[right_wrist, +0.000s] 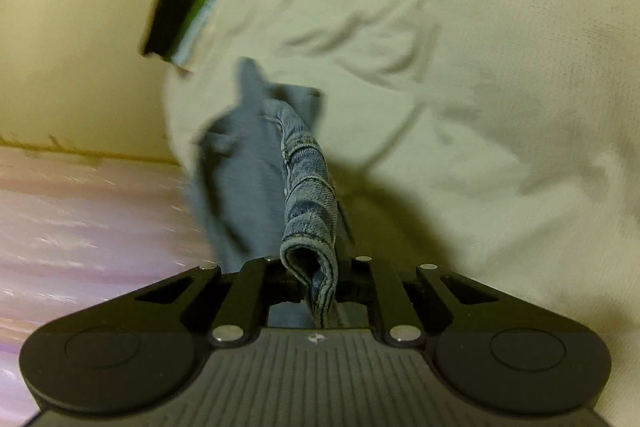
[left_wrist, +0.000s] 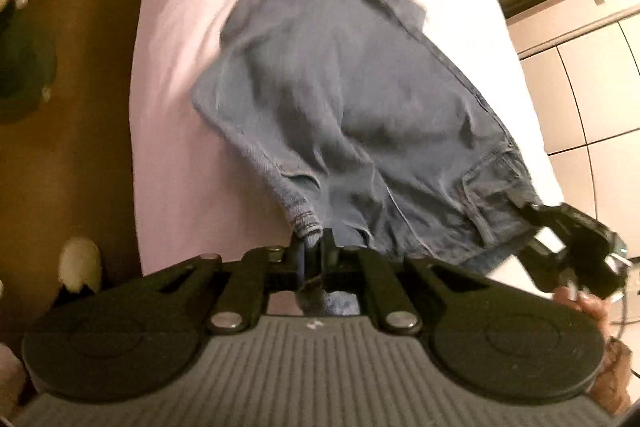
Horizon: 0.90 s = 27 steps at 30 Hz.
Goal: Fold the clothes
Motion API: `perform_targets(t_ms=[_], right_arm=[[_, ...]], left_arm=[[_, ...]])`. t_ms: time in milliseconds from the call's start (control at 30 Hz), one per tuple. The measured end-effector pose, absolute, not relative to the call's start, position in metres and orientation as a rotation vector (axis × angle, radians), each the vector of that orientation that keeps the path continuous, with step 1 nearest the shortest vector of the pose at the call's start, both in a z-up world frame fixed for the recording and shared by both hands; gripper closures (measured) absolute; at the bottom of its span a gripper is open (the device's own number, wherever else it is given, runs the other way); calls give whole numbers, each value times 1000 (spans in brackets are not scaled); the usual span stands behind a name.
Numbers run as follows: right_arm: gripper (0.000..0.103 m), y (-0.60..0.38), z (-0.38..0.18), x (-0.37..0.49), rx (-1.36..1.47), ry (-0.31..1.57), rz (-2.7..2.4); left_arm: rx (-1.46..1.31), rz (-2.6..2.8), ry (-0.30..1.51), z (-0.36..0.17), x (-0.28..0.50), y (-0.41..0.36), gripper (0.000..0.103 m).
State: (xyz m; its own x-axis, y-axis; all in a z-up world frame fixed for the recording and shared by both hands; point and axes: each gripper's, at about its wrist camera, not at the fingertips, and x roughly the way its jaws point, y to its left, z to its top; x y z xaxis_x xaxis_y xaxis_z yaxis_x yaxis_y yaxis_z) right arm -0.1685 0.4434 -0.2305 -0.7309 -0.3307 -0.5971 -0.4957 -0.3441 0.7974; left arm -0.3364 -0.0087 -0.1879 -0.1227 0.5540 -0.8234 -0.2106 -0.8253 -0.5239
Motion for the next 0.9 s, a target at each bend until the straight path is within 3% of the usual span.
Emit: perform_targets(t_ms=[167, 433, 600, 667, 900], right_arm=[[91, 440, -205, -168, -1088, 1666, 2251], [90, 442, -264, -159, -1166, 1552, 2104], [86, 453, -280, -158, -1189, 1503, 2087], [76, 455, -283, -160, -1199, 1493, 2077], [74, 457, -286, -162, -1227, 1454, 2066]], left_arm=[[-1734, 1968, -322, -227, -338, -7, 96], [-1957, 1897, -437, -326, -325, -12, 79], [-1958, 1883, -583, -332, -324, -18, 72], [-1958, 1878, -617, -332, -323, -18, 71], [-1899, 1896, -632, -323, -319, -25, 75]])
